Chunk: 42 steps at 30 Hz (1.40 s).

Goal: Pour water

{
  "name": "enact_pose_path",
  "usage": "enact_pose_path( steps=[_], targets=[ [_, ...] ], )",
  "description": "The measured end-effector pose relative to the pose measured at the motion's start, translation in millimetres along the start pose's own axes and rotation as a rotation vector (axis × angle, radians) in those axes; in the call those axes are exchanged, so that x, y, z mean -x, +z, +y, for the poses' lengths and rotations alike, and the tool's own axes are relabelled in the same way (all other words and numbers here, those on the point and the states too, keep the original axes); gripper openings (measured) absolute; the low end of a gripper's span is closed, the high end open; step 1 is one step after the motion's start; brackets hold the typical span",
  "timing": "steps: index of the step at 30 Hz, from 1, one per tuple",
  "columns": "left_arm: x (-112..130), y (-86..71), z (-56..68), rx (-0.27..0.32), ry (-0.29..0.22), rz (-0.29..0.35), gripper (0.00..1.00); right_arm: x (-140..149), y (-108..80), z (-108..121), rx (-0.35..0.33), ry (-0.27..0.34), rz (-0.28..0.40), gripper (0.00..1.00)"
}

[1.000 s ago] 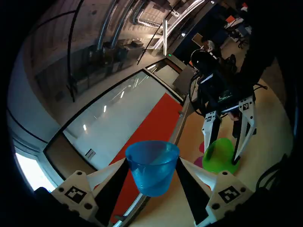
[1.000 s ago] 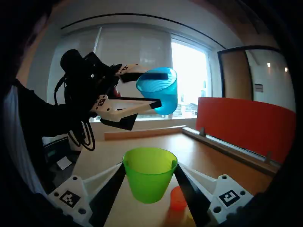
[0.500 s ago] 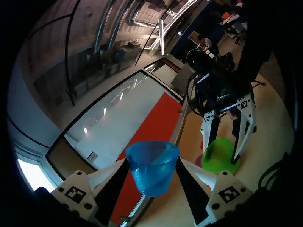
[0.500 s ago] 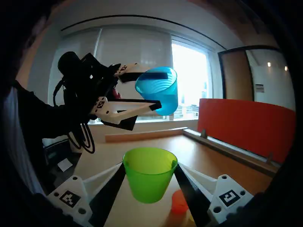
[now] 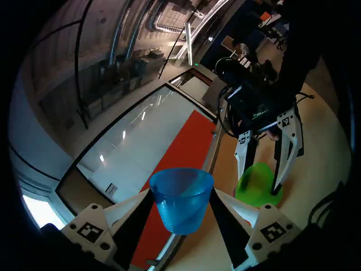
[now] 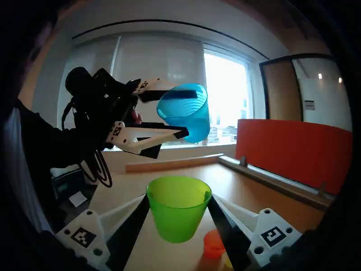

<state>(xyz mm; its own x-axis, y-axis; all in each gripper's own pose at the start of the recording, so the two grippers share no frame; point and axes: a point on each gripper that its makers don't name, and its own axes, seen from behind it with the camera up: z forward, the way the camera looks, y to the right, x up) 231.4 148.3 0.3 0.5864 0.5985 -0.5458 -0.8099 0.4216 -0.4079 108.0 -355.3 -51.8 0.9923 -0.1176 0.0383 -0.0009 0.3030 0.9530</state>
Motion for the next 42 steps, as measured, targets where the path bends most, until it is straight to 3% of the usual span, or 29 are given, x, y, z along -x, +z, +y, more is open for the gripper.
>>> enact_pose_path(
  steps=[42],
  targets=[
    [1.5,2.4,-0.3,-0.006,0.121,-0.012,0.84,-9.5,5.2,-6.5,-0.027,-0.032,0.008,0.91]
  ],
)
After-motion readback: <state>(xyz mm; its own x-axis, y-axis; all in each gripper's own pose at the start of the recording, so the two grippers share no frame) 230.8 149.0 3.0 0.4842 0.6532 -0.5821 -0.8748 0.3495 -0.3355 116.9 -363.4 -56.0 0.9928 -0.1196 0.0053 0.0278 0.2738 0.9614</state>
